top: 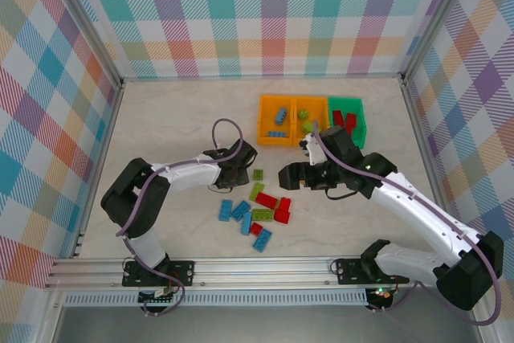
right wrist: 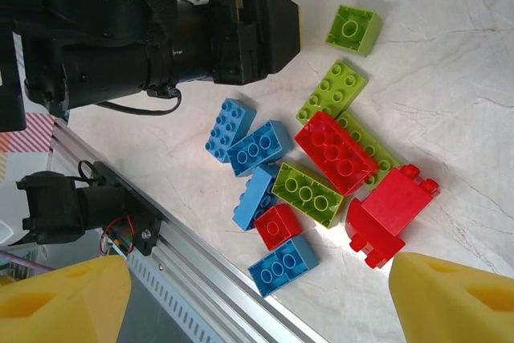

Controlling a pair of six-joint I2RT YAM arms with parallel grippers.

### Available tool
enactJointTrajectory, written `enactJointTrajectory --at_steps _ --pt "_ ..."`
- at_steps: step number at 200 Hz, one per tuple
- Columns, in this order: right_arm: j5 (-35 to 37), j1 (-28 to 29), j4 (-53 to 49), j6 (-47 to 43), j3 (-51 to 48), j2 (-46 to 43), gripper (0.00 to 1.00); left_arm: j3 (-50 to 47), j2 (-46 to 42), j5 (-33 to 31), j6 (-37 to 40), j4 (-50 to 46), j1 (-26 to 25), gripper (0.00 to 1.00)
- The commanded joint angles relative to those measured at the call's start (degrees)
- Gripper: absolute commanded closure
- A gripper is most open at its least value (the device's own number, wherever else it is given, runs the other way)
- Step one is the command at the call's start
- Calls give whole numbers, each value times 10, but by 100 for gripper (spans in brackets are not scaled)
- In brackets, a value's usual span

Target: Sort the legos into containers by color

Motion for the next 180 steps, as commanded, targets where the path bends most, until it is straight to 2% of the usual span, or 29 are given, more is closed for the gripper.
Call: enactJointTrajectory --at_steps 1,38,66,86,110,143,163,180 --pt "-1 3 -2 7 3 -3 16 -4 2 -7 -3 -4 6 56" --pt "-8 9 -5 3 7 2 17 -2 -35 6 4 -17 6 73" --pt "-10 21 -9 1 7 -4 17 45 -90 28 28 -20 -14 74" --pt "-4 26 -5 4 6 -5 16 103 -83 37 43 -6 -34 74" --pt "29 28 -4 14 -1 -10 16 197 -21 -2 87 9 -40 74" --pt "42 28 -11 17 -9 -25 16 355 112 -80 155 4 -36 74" --pt "55 28 -22 15 -10 -34 15 456 196 -103 185 -4 -25 73" --pt "57 28 -25 15 -11 -38 15 539 260 -96 189 -32 -14 70"
